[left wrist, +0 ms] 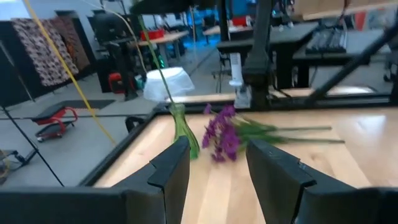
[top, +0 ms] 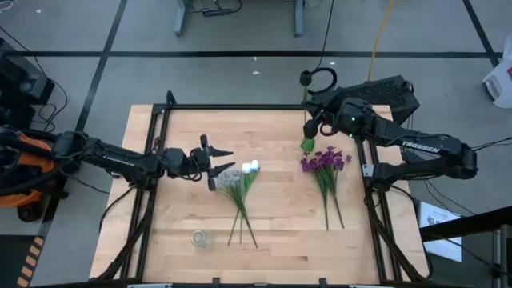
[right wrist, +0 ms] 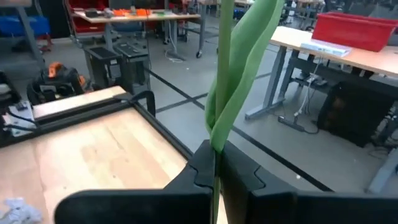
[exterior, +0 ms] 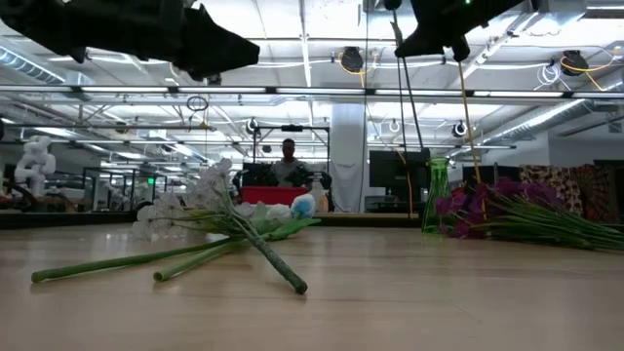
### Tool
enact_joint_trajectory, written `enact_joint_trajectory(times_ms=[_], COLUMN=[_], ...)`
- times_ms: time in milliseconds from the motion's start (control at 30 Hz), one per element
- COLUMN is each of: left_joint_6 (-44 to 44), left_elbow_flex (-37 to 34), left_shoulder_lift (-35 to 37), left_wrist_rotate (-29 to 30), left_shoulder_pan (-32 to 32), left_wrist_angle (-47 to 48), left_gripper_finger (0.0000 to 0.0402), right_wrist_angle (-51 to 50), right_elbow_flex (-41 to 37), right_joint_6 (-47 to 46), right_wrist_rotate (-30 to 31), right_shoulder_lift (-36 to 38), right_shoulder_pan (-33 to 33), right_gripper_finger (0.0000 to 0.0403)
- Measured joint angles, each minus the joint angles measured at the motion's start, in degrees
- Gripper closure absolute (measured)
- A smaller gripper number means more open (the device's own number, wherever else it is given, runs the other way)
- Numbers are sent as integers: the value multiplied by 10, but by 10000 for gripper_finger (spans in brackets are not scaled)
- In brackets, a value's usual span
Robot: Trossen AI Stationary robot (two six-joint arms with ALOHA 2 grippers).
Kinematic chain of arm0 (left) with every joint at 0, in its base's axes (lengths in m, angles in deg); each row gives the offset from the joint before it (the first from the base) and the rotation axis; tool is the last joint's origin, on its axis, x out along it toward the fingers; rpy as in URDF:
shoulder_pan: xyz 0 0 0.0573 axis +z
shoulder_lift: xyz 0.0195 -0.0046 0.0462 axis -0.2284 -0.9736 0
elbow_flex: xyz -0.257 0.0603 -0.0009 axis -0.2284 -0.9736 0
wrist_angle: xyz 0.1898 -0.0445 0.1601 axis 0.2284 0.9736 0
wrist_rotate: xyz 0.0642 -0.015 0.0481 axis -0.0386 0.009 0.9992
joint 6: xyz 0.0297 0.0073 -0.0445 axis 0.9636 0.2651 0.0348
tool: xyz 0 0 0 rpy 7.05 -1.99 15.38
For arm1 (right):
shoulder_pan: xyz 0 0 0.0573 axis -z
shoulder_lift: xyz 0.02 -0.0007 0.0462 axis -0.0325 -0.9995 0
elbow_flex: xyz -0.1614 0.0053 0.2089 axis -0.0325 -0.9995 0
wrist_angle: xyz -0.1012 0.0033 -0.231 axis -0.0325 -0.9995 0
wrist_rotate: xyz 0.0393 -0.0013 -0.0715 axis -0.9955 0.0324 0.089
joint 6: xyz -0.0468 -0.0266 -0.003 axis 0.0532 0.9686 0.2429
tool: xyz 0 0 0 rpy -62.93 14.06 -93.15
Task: Sort flowers into vase by color
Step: Put the black flower into the green vase
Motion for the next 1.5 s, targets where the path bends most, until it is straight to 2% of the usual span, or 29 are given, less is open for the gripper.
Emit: enact_joint_trajectory(times_ms=[133,400,600,800,1167,1500], left_joint_6=[-1,-19,-57,-51,-51,-50], left_elbow_flex=[5,5,5,5,5,5], left_shoulder_lift=[0,0,0,0,0,0], left_wrist_rotate=[-24,-29,-69,-116,-117,-117], left_shoulder_pan=[18,34,33,41,52,52], left_wrist_angle=[4,46,49,49,65,67], left_gripper_finger=[237,237,237,237,237,237], right_wrist_angle=[10,7,-8,-52,-55,-46], right_elbow_flex=[0,0,0,0,0,0], right_joint_6=[5,30,41,33,36,49], right_wrist_rotate=[-4,1,0,-2,-2,16], right_shoulder_lift=[3,27,43,47,43,9], right_shoulder_pan=[-6,-5,-3,-3,-3,-2], right_gripper_finger=[401,401,401,401,401,401])
